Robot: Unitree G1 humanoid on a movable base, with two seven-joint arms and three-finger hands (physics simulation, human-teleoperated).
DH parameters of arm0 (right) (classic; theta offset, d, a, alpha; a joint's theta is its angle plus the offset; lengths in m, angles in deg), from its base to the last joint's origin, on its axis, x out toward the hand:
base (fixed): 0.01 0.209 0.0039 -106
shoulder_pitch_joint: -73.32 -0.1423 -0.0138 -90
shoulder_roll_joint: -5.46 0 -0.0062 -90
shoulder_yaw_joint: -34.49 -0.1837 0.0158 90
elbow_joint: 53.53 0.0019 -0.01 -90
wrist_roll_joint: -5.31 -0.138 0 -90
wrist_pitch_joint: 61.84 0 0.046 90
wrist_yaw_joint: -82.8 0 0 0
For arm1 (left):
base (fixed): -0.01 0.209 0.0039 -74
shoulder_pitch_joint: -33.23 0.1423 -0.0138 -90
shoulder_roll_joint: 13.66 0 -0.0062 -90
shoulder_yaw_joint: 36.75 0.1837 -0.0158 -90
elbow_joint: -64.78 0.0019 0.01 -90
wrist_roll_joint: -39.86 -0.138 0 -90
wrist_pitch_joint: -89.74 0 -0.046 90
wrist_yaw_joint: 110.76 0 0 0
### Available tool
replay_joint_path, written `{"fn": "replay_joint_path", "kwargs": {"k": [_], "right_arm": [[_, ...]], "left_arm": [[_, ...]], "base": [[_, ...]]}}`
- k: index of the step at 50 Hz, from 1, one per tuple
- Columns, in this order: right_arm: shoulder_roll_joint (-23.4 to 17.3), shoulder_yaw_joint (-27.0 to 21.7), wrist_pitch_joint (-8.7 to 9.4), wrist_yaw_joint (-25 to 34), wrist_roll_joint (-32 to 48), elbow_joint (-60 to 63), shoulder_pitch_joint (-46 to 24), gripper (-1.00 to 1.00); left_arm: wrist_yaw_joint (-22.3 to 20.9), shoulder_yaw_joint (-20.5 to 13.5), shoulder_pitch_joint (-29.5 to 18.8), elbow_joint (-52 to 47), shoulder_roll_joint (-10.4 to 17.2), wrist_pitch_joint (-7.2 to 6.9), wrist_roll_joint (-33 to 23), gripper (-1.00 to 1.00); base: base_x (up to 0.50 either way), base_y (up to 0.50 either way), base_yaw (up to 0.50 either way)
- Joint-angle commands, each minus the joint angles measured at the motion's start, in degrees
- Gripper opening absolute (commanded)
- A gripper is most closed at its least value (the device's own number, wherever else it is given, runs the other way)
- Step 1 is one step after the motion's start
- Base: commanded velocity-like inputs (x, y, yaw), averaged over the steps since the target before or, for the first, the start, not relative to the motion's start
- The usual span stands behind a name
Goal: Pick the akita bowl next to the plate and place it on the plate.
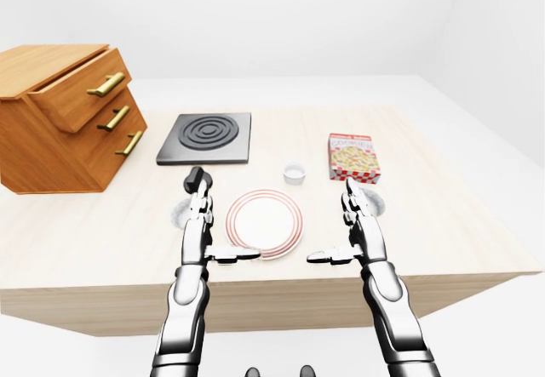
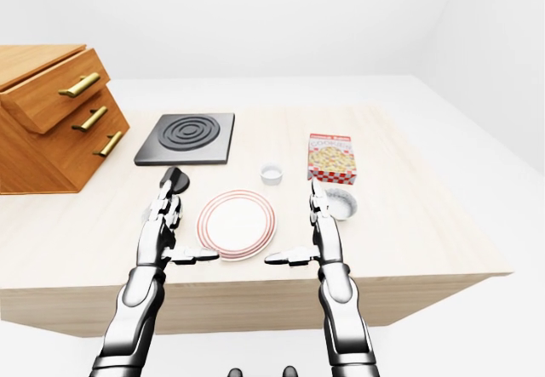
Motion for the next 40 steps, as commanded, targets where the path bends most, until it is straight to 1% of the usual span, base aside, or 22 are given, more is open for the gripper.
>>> {"fn": "replay_joint_path", "kwargs": {"k": [1,3,4,5,8,12,13,14,19,23,27,28,30,32,35,36,37,39,40], "right_arm": [[-0.01,0.20,-0.47,-0.03,0.51,-0.46,0.04,1.00],[-0.05,0.53,-0.96,-0.01,1.14,-0.79,0.17,1.00],[-0.04,0.61,-1.57,-0.10,1.49,-1.27,0.14,1.00],[-0.05,0.78,-1.79,-0.06,1.83,-1.32,0.23,1.00],[0.01,1.17,-1.87,0.37,2.18,-1.25,0.55,1.00],[0.07,1.16,-1.32,0.62,2.12,-0.62,0.63,1.00],[0.07,1.10,-1.46,0.50,2.21,-0.76,0.55,1.00],[0.08,1.05,-1.62,0.44,2.22,-0.94,0.46,1.00],[0.11,0.98,-1.18,0.43,2.09,-0.64,0.36,1.00],[0.08,0.91,-1.78,0.31,2.17,-1.28,0.23,1.00],[0.08,0.90,-1.65,0.21,2.27,-1.07,0.24,1.00],[0.08,0.82,-1.72,0.06,2.31,-1.26,0.14,1.00],[0.02,0.71,-2.19,-0.12,2.45,-2.04,-0.12,1.00],[0.04,0.70,-2.00,-0.25,2.55,-1.84,-0.10,1.00],[0.00,0.73,-2.46,-0.22,2.61,-1.90,0.06,1.00],[0.02,0.74,-2.52,-0.27,2.67,-1.79,0.11,1.00],[0.03,0.76,-2.53,-0.28,2.69,-1.73,0.11,1.00],[0.03,0.75,-2.79,-0.27,2.67,-1.90,0.08,1.00],[0.01,0.69,-2.81,-0.30,2.66,-2.28,-0.06,1.00]], "left_arm": [[0.14,-0.06,-0.14,0.06,0.02,0.00,0.10,1.00],[0.11,-0.09,-0.07,-0.34,-0.01,-0.46,0.31,1.00],[0.08,-0.14,-0.14,-0.13,0.01,-0.36,0.41,1.00],[0.11,-0.17,-0.28,0.14,0.01,-0.23,0.44,1.00],[0.07,-0.19,-0.28,-0.02,0.06,-0.43,0.54,1.00],[0.04,-0.22,-0.22,-0.53,0.08,-0.92,0.61,1.00],[0.04,-0.19,-0.16,-0.81,0.07,-1.14,0.61,1.00],[0.02,-0.28,-0.31,-0.30,0.11,-0.78,0.64,1.00],[0.08,-0.34,-0.47,-0.14,0.13,-0.95,0.63,1.00],[0.07,-0.32,-0.41,-0.23,0.13,-1.00,0.64,1.00],[0.08,-0.33,-0.39,-0.31,0.13,-1.10,0.65,1.00],[0.07,-0.36,-0.46,0.12,0.14,-0.76,0.66,1.00],[0.12,-0.29,-0.40,-0.12,0.10,-0.96,0.60,1.00],[0.14,-0.35,-0.57,0.29,0.13,-0.78,0.62,1.00],[0.15,-0.32,-0.51,0.24,0.11,-0.80,0.65,1.00],[0.15,-0.37,-0.55,0.53,0.13,-0.57,0.65,1.00],[0.17,-0.40,-0.62,0.45,0.15,-0.81,0.70,1.00],[0.16,-0.70,-1.02,0.50,0.23,-1.72,1.15,1.00],[0.11,-0.94,-1.31,0.82,0.32,-1.76,1.46,1.00]], "base": [[0.24,0.00,0.00],[0.24,0.00,0.00],[0.22,0.00,0.00],[0.20,0.00,0.00],[0.12,0.00,0.00],[0.00,0.00,0.00],[0.00,0.00,0.00],[0.00,0.00,0.00],[0.00,0.00,0.00],[0.00,0.00,0.00],[0.00,0.00,0.00],[0.00,0.00,0.00],[0.00,0.00,0.00],[0.00,0.00,0.00],[0.00,0.00,0.00],[0.00,0.00,0.00],[0.00,0.00,0.00],[0.00,0.00,0.00],[0.00,0.00,0.00]]}}
